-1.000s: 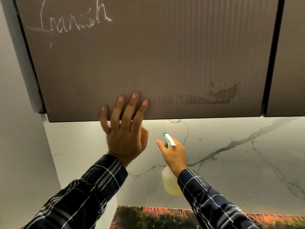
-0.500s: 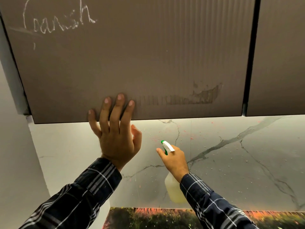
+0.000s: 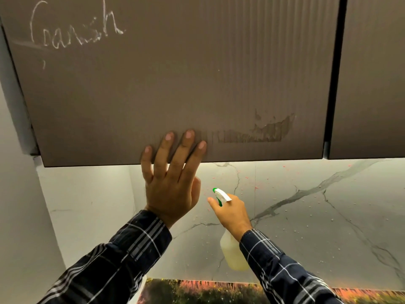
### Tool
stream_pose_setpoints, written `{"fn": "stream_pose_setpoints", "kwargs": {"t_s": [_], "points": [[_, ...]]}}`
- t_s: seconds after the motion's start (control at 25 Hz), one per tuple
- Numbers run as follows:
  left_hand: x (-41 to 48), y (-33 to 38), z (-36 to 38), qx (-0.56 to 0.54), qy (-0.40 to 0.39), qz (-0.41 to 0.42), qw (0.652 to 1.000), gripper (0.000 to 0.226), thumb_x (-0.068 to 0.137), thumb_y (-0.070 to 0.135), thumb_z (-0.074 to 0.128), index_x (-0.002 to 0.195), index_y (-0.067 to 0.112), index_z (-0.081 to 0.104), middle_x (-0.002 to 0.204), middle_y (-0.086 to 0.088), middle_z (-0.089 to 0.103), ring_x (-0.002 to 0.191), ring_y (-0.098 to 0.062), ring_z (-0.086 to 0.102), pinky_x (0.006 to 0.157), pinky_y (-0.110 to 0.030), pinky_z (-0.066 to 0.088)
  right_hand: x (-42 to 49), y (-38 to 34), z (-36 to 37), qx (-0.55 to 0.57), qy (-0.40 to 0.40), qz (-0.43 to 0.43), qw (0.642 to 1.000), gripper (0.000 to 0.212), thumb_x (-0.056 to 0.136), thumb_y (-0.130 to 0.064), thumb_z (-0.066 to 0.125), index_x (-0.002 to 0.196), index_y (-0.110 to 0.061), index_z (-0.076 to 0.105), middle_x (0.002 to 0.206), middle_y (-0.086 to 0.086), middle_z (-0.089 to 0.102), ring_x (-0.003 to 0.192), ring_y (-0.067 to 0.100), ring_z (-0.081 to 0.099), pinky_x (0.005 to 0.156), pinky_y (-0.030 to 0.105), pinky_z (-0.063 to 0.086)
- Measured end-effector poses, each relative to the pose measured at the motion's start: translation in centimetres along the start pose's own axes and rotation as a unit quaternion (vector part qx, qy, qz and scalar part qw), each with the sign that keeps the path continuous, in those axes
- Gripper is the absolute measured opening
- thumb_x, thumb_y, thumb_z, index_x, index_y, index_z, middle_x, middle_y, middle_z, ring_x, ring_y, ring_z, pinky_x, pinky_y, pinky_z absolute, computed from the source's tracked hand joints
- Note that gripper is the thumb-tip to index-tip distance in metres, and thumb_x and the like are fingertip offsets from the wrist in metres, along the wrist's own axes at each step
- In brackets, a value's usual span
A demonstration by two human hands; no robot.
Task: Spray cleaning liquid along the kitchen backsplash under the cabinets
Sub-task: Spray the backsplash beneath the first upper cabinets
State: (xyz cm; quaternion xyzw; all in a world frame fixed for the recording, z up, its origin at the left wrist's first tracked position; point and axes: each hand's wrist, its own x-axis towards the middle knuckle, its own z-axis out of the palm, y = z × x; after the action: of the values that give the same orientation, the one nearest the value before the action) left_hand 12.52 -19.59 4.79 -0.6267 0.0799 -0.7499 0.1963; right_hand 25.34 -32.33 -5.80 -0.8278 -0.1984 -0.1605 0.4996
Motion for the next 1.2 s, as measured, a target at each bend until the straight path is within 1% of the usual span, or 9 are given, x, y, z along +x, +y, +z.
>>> {"fn": "stream_pose_setpoints", "kwargs": {"t_s": [0.12, 0.2, 0.28, 0.4, 0.6, 0.72, 0.88, 0.96, 1.2], "points": [[-0.1, -0.1, 0.2, -0.001, 0.010, -0.004, 1.000, 0.073, 0.087, 0.014, 0.060, 0.155, 0.020, 0.033, 0.158, -0.005, 0.039, 0.148, -0.029, 0.029, 0.127, -0.050, 0.013, 0.5, 0.1, -0.2, 0.023, 0.044, -0.013, 0.999, 0.037, 0.090, -0.051, 0.065, 0.074, -0.019, 0.059, 0.062, -0.004, 0.056, 0.054, 0.011, 0.051, 0.047, 0.022, 0.042], [-0.1, 0.0, 0.4, -0.001, 0.015, -0.004, 1.000, 0.068, 0.090, 0.015, 0.057, 0.154, 0.020, 0.034, 0.156, -0.005, 0.042, 0.148, -0.029, 0.029, 0.126, -0.050, 0.013, 0.8, 0.2, -0.3, 0.026, 0.032, 0.006, 0.999, 0.033, 0.093, -0.045, 0.063, 0.073, -0.019, 0.059, 0.061, -0.004, 0.056, 0.054, 0.012, 0.053, 0.046, 0.019, 0.041], [-0.1, -0.1, 0.6, 0.000, 0.020, 0.001, 1.000, 0.066, 0.091, 0.015, 0.055, 0.154, 0.021, 0.035, 0.159, -0.003, 0.038, 0.148, -0.029, 0.030, 0.127, -0.050, 0.014, 1.0, 0.3, -0.2, 0.016, 0.028, 0.019, 0.999, 0.035, 0.093, -0.045, 0.063, 0.072, -0.019, 0.058, 0.062, -0.003, 0.056, 0.053, 0.012, 0.052, 0.045, 0.021, 0.043], [-0.2, -0.1, 0.7, 0.006, 0.029, -0.003, 1.000, 0.071, 0.087, 0.015, 0.058, 0.154, 0.023, 0.035, 0.160, -0.001, 0.034, 0.148, -0.028, 0.030, 0.126, -0.050, 0.015, 1.2, 0.3, 0.0, -0.001, 0.073, 0.006, 0.997, 0.040, 0.091, -0.052, 0.063, 0.071, -0.018, 0.055, 0.064, -0.001, 0.056, 0.054, 0.013, 0.049, 0.047, 0.023, 0.038], [-0.1, 0.0, 0.7, 0.005, 0.030, -0.001, 1.000, 0.072, 0.087, 0.015, 0.061, 0.154, 0.022, 0.035, 0.160, -0.001, 0.034, 0.148, -0.028, 0.030, 0.126, -0.050, 0.015, 1.3, 1.0, 0.2, -0.047, -0.017, 0.046, 0.998, 0.043, 0.091, -0.051, 0.060, 0.063, -0.020, 0.051, 0.060, -0.002, 0.055, 0.052, 0.016, 0.049, 0.047, 0.026, 0.037], [-0.1, 0.0, 0.7, 0.006, 0.033, -0.004, 0.999, 0.076, 0.086, 0.014, 0.061, 0.156, 0.024, 0.034, 0.161, 0.000, 0.033, 0.149, -0.028, 0.030, 0.126, -0.050, 0.014, 0.5, 2.4, 0.4, -0.043, 0.004, 0.048, 0.998, 0.042, 0.089, -0.053, 0.063, 0.065, -0.021, 0.051, 0.063, -0.002, 0.056, 0.055, 0.016, 0.051, 0.048, 0.027, 0.036], [-0.1, 0.1, 0.7, 0.011, 0.035, -0.004, 0.999, 0.079, 0.082, 0.013, 0.063, 0.155, 0.023, 0.035, 0.160, -0.001, 0.034, 0.148, -0.029, 0.031, 0.126, -0.051, 0.015, 0.2, 3.1, 0.2, -0.061, -0.036, 0.054, 0.996, 0.039, 0.091, -0.050, 0.060, 0.065, -0.023, 0.049, 0.062, -0.003, 0.056, 0.056, 0.018, 0.052, 0.051, 0.027, 0.039], [0.0, 0.3, 0.6, 0.011, 0.035, -0.011, 0.999, 0.078, 0.081, 0.012, 0.063, 0.154, 0.022, 0.036, 0.160, -0.001, 0.034, 0.149, -0.029, 0.031, 0.126, -0.051, 0.015, 0.1, 3.1, 0.0, -0.057, -0.010, 0.041, 0.998, 0.040, 0.090, -0.053, 0.062, 0.067, -0.023, 0.050, 0.063, -0.004, 0.056, 0.057, 0.017, 0.052, 0.048, 0.026, 0.036], [-0.1, 0.7, 0.1, 0.002, 0.013, -0.025, 1.000, 0.074, 0.084, 0.015, 0.062, 0.152, 0.020, 0.035, 0.161, -0.001, 0.031, 0.150, -0.028, 0.028, 0.127, -0.051, 0.012, -0.2, 4.0, -0.2, -0.071, -0.022, 0.080, 0.994, 0.039, 0.089, -0.054, 0.062, 0.069, -0.022, 0.051, 0.065, -0.003, 0.057, 0.058, 0.018, 0.054, 0.052, 0.027, 0.040]]}}
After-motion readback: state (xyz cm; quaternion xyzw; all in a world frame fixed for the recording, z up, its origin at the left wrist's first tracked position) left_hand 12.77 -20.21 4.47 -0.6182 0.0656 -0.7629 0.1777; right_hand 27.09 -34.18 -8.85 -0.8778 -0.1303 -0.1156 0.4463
